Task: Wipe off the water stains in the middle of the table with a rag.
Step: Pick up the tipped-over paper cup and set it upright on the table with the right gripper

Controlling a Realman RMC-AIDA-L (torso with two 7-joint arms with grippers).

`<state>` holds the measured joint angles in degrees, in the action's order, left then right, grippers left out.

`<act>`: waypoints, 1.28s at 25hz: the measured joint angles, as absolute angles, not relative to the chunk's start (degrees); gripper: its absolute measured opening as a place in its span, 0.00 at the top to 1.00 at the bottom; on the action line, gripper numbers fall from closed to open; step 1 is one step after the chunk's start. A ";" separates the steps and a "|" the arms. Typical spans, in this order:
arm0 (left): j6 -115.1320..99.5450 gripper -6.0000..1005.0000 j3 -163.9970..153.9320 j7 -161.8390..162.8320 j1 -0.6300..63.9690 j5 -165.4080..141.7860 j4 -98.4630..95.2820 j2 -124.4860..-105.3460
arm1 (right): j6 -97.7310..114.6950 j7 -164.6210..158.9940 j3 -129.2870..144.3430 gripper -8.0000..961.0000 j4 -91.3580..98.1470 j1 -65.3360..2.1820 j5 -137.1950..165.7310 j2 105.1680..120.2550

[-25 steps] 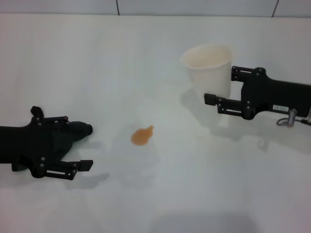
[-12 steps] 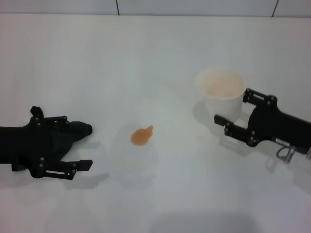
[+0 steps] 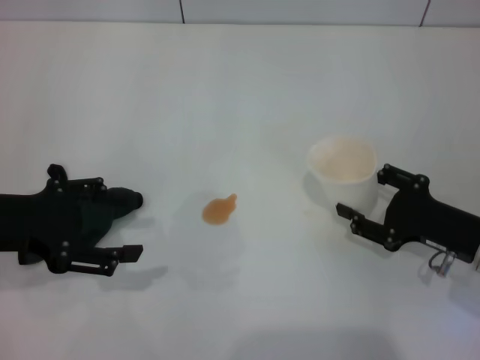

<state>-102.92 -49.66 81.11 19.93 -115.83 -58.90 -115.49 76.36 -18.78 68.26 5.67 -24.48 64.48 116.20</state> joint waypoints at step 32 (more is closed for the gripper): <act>-103.42 0.19 -49.69 81.60 19.56 -115.84 -58.89 -116.05 | 75.57 -18.87 68.25 0.13 4.84 -22.41 64.82 115.68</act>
